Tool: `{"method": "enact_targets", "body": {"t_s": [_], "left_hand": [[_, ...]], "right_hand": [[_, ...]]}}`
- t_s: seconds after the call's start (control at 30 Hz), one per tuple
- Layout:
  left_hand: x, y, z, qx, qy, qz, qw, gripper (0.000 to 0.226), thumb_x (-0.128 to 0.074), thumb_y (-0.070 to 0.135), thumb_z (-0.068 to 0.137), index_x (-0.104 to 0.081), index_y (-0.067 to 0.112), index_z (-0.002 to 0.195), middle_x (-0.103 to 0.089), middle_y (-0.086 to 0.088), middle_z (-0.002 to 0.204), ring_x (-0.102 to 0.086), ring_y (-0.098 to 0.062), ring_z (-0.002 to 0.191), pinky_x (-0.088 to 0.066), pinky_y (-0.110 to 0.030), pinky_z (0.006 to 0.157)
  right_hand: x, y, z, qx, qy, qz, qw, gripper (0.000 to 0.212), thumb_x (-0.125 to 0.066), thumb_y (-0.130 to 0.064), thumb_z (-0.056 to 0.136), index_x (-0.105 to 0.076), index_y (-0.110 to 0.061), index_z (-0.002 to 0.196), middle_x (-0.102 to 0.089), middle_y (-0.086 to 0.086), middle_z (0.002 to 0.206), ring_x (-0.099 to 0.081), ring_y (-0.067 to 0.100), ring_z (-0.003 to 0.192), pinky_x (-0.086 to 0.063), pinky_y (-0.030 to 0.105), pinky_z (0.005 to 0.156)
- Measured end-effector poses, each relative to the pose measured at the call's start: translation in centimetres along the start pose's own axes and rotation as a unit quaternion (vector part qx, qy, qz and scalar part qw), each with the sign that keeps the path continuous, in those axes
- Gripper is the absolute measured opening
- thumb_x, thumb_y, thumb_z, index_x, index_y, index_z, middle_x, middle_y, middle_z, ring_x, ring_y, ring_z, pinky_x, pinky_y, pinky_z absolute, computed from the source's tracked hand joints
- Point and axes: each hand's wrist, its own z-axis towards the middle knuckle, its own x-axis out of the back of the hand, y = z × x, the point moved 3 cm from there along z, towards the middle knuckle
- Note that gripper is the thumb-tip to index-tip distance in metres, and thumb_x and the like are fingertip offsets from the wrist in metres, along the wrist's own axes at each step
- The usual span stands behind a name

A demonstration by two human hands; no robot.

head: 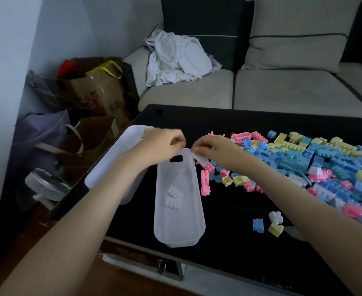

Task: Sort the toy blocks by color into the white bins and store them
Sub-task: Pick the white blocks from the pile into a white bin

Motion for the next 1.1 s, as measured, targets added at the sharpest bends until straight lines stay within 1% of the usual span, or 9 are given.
{"method": "enact_targets", "body": {"t_s": [0.13, 0.3, 0.37, 0.47, 0.63, 0.7, 0.8, 0.9, 1.1], "left_hand": [[-0.9, 0.6, 2.5, -0.017, 0.032, 0.009, 0.999, 0.019, -0.048, 0.02, 0.095, -0.064, 0.027, 0.102, -0.067, 0.011, 0.094, -0.062, -0.011, 0.096, -0.042, -0.038, 0.097], [-3.0, 3.3, 6.0, -0.06, 0.018, -0.084, 0.994, 0.014, -0.054, 0.027, 0.092, -0.063, 0.037, 0.09, -0.065, 0.019, 0.083, -0.06, -0.002, 0.097, -0.025, -0.028, 0.1], [-4.7, 4.2, 7.7, -0.069, -0.036, 0.003, 0.997, 0.01, -0.054, 0.036, 0.09, -0.061, 0.039, 0.096, -0.063, 0.02, 0.088, -0.058, -0.005, 0.1, -0.023, -0.031, 0.095], [-7.5, 5.0, 9.7, -0.075, -0.135, 0.149, 0.977, 0.032, -0.055, 0.048, 0.086, -0.058, 0.031, 0.112, -0.064, 0.012, 0.103, -0.056, -0.013, 0.099, -0.024, -0.036, 0.089], [-10.3, 5.7, 10.8, -0.063, -0.197, 0.213, 0.955, 0.036, -0.061, 0.045, 0.084, -0.06, 0.019, 0.109, -0.062, 0.002, 0.102, -0.053, -0.019, 0.095, -0.028, -0.041, 0.094], [-10.6, 5.6, 10.8, -0.063, -0.203, 0.174, 0.962, 0.029, -0.061, 0.033, 0.087, -0.061, 0.015, 0.11, -0.061, -0.001, 0.101, -0.053, -0.019, 0.093, -0.036, -0.035, 0.088], [-10.1, 5.5, 10.6, -0.065, -0.192, 0.11, 0.973, 0.024, -0.06, 0.018, 0.089, -0.061, 0.008, 0.111, -0.06, -0.008, 0.105, -0.057, -0.021, 0.088, -0.043, -0.027, 0.066], [-8.5, 5.3, 10.0, -0.062, -0.156, 0.039, 0.985, 0.023, -0.059, 0.015, 0.089, -0.06, 0.01, 0.112, -0.059, -0.005, 0.107, -0.059, -0.019, 0.089, -0.047, -0.028, 0.069], [-3.2, 4.0, 6.3, -0.044, -0.045, -0.13, 0.989, 0.013, -0.065, 0.028, 0.087, -0.063, 0.023, 0.099, -0.063, 0.009, 0.09, -0.061, -0.002, 0.081, -0.048, -0.019, 0.072]], "right_hand": [[0.5, 2.0, 1.0, -0.043, 0.026, 0.003, 0.999, 0.028, -0.042, -0.027, 0.099, -0.057, -0.019, 0.121, -0.055, -0.008, 0.112, -0.05, 0.005, 0.098, -0.036, 0.018, 0.08], [2.7, 9.4, 1.2, -0.169, 0.06, -0.104, 0.978, 0.031, -0.045, -0.014, 0.096, -0.052, -0.01, 0.126, -0.055, 0.011, 0.125, -0.055, 0.024, 0.107, -0.043, 0.029, 0.083], [2.8, 11.1, 1.0, -0.189, 0.021, -0.145, 0.971, 0.035, -0.049, -0.012, 0.092, -0.05, -0.012, 0.128, -0.054, 0.011, 0.127, -0.053, 0.026, 0.112, -0.044, 0.036, 0.093], [2.4, 12.0, 0.7, -0.169, -0.03, -0.203, 0.964, 0.041, -0.053, -0.021, 0.092, -0.047, -0.021, 0.132, -0.045, 0.005, 0.135, -0.042, 0.026, 0.124, -0.035, 0.045, 0.104], [2.2, 12.2, 1.3, -0.137, -0.006, -0.222, 0.965, 0.042, -0.059, -0.03, 0.088, -0.047, -0.023, 0.128, -0.045, 0.0, 0.13, -0.04, 0.021, 0.123, -0.029, 0.039, 0.102], [2.0, 12.0, 1.5, -0.127, -0.009, -0.231, 0.965, 0.05, -0.061, -0.037, 0.086, -0.044, -0.025, 0.132, -0.044, -0.002, 0.131, -0.038, 0.02, 0.125, -0.025, 0.041, 0.103], [1.3, 11.7, 1.6, -0.118, -0.042, -0.251, 0.96, 0.055, -0.06, -0.036, 0.086, -0.039, -0.028, 0.136, -0.044, -0.002, 0.127, -0.034, 0.021, 0.126, -0.021, 0.043, 0.102], [1.2, 11.3, 1.7, -0.107, -0.024, -0.256, 0.961, 0.035, -0.057, -0.026, 0.087, -0.051, -0.029, 0.121, -0.049, -0.005, 0.109, -0.041, 0.02, 0.117, -0.023, 0.039, 0.093], [2.3, 10.2, 0.9, -0.113, 0.042, -0.198, 0.973, 0.044, -0.061, -0.031, 0.087, -0.046, -0.027, 0.128, -0.062, -0.001, 0.114, -0.052, 0.021, 0.112, -0.028, 0.042, 0.102]]}}
